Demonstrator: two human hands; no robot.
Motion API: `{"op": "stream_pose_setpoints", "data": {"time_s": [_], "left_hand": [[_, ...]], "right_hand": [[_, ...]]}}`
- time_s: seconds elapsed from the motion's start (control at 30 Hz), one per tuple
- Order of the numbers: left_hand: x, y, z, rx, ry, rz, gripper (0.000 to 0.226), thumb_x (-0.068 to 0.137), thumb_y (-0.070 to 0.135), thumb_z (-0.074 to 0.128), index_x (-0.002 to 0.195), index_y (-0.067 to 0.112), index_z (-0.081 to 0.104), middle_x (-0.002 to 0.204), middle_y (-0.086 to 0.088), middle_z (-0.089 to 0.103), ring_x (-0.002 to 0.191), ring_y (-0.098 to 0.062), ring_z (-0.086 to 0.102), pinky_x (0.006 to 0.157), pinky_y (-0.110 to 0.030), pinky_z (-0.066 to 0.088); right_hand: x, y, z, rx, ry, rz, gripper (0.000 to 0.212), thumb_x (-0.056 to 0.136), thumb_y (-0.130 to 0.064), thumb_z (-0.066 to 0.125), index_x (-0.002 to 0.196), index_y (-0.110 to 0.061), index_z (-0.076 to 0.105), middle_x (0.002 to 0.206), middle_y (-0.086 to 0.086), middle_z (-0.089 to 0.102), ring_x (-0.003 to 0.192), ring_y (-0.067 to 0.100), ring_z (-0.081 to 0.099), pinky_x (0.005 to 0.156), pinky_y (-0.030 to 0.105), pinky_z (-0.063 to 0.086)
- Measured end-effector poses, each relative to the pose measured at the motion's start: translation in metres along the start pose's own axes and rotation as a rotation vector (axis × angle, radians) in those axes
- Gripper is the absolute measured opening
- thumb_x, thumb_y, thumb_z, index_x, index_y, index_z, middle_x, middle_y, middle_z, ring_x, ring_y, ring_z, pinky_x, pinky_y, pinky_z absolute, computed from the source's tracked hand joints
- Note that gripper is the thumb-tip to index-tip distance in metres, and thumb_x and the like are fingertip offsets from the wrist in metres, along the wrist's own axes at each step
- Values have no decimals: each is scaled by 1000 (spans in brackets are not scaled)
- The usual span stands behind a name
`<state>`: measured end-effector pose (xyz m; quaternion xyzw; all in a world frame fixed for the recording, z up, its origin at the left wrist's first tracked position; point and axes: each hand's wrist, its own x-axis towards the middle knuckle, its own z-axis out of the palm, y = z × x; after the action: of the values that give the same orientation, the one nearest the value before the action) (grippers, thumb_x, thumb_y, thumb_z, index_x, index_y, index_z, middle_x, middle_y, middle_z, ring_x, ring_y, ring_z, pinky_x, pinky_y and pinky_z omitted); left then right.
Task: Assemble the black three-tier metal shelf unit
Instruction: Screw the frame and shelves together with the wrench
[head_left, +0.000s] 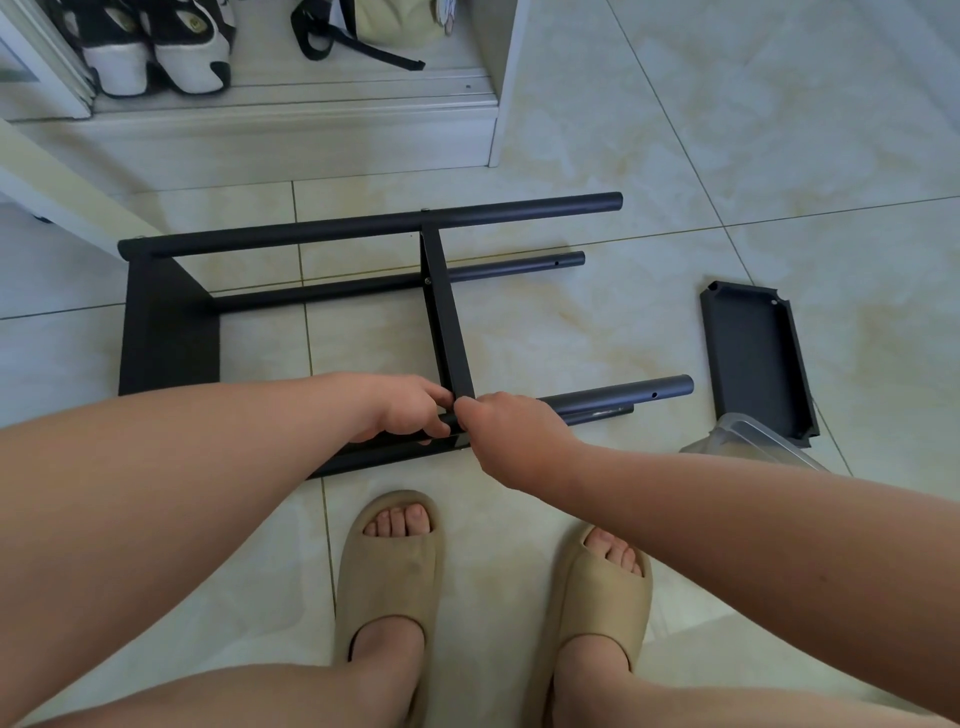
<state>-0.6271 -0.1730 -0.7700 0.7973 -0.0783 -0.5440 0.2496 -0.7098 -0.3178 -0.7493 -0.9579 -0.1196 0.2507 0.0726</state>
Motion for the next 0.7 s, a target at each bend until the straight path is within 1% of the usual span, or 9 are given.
{"op": "stream_pose_setpoints", "data": {"time_s": [0.1, 0.23, 0.27, 0.33, 0.47, 0.57, 0.63, 0.67, 0.7], "left_hand": [[0, 0, -1, -5, 5, -4, 53, 97, 11, 60, 148, 19, 47, 151, -3, 46, 140, -27, 37, 116, -39, 26], [0, 0, -1, 18, 20, -10, 49, 96, 12, 62, 144, 16, 53, 142, -8, 55, 129, -27, 47, 112, -37, 31], [-1, 1, -1, 24, 23, -12, 49, 96, 12, 62, 144, 16, 53, 141, -8, 56, 126, -26, 49, 112, -38, 32], [-2, 3, -1, 25, 33, -14, 50, 96, 12, 61, 145, 15, 51, 142, -6, 55, 128, -25, 48, 114, -38, 32], [-4, 6, -3, 35, 50, -14, 50, 96, 12, 61, 145, 15, 50, 141, -5, 55, 129, -25, 48, 111, -36, 33], [-3, 5, -4, 34, 33, -6, 45, 96, 12, 60, 141, 17, 56, 130, -5, 61, 120, -25, 52, 109, -37, 35], [-2, 3, -3, 26, 27, -4, 45, 97, 13, 60, 141, 18, 56, 124, -5, 63, 116, -25, 53, 108, -38, 36], [-1, 2, -3, 21, 31, -5, 46, 97, 13, 60, 142, 18, 54, 128, -6, 62, 119, -25, 52, 109, -38, 36], [-1, 1, -2, 15, 39, -5, 48, 97, 14, 61, 144, 18, 52, 135, -6, 59, 124, -26, 50, 112, -39, 34]], "right_hand": [[3, -2, -2, 17, 15, 40, 20, 100, -9, 45, 120, -11, 50, 99, 10, 59, 77, 30, 49, 63, 36, 37], [2, -2, -2, 205, 60, 181, 13, 101, -18, 47, 112, -14, 53, 88, 7, 49, 76, 32, 52, 62, 34, 39], [1, -1, -1, 220, 74, 194, 13, 101, -21, 49, 111, -14, 52, 88, 6, 50, 76, 32, 53, 62, 34, 40], [0, -1, 0, 237, 102, 226, 13, 100, -26, 51, 109, -17, 53, 91, 5, 56, 79, 31, 57, 64, 35, 45], [1, 1, 6, 394, 133, 331, 10, 98, -30, 56, 100, -21, 56, 96, 2, 65, 84, 27, 62, 70, 37, 53], [3, 5, 10, 394, 170, 285, 14, 98, -31, 56, 107, -22, 52, 96, 1, 67, 86, 27, 62, 72, 40, 55], [4, 7, 11, 394, 180, 249, 11, 99, -29, 56, 106, -24, 51, 95, 2, 67, 85, 29, 62, 71, 40, 54], [4, 7, 12, 401, 182, 231, 8, 99, -27, 54, 105, -24, 52, 94, 3, 67, 84, 30, 61, 70, 40, 54], [5, 7, 13, 397, 184, 211, 5, 99, -25, 52, 105, -23, 53, 92, 4, 66, 82, 31, 60, 68, 40, 53]]}}
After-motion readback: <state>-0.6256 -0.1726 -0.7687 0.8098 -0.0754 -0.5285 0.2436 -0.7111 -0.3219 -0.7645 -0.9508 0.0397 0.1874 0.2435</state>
